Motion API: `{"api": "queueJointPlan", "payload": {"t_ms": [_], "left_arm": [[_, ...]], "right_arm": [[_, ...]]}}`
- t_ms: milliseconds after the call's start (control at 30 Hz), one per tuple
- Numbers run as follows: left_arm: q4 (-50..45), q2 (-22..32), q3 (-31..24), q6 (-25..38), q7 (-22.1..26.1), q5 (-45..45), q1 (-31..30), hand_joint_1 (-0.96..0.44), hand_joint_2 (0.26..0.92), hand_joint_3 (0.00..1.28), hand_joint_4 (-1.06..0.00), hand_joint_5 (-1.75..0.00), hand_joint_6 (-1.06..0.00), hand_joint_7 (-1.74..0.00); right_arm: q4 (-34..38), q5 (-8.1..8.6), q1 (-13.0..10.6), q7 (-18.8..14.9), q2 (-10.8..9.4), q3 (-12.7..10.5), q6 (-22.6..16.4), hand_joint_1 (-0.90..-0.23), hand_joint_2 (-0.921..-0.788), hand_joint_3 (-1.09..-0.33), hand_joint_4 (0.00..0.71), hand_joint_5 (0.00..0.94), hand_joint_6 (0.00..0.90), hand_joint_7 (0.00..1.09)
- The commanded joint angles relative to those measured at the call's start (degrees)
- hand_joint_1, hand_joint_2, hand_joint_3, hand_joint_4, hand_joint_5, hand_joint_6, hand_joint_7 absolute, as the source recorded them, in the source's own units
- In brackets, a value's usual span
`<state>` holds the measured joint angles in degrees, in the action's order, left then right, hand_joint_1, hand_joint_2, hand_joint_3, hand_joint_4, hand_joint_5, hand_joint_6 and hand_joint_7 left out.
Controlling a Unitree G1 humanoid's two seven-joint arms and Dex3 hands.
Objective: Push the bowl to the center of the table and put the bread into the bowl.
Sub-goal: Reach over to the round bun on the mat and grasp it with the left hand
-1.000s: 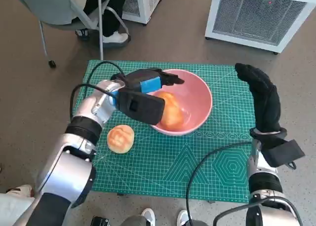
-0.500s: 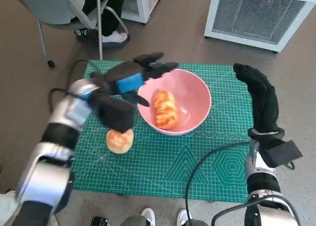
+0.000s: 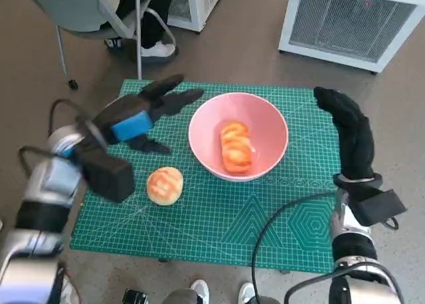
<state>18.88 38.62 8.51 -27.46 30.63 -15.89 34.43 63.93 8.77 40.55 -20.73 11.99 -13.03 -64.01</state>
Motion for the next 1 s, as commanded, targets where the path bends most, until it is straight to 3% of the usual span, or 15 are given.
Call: {"api": "queueJointPlan", "payload": {"t_ms": [33, 400, 1000], "left_arm": [[-6.99, 0.98, -1.21, 5.51, 0.72, -0.16, -5.13, -0.26, 0.756, 0.0, -0.11, -0.02, -0.26, -0.03], [-6.21, -0.56, 0.82, 11.06, -0.62, -3.93, -8.56, -0.28, 0.766, 0.0, -0.13, -0.01, -0.27, -0.02], [4.06, -3.56, 7.11, 14.78, 1.97, -7.36, -5.46, -0.31, 0.792, 0.01, -0.15, -0.01, -0.29, -0.01]], "right_arm": [[0.7, 0.13, -1.03, -0.86, -0.59, 0.31, 1.41, -0.624, -0.921, -0.823, 0.342, 0.004, 0.325, 0.05], [0.47, -0.15, -0.34, -1.31, -1.03, 0.53, 2.36, -0.62, -0.921, -0.828, 0.342, 0.003, 0.329, 0.05], [-0.1, 0.78, -0.42, -3.25, -0.23, 0.11, 2.91, -0.607, -0.921, -0.834, 0.35, 0.004, 0.332, 0.06]]}}
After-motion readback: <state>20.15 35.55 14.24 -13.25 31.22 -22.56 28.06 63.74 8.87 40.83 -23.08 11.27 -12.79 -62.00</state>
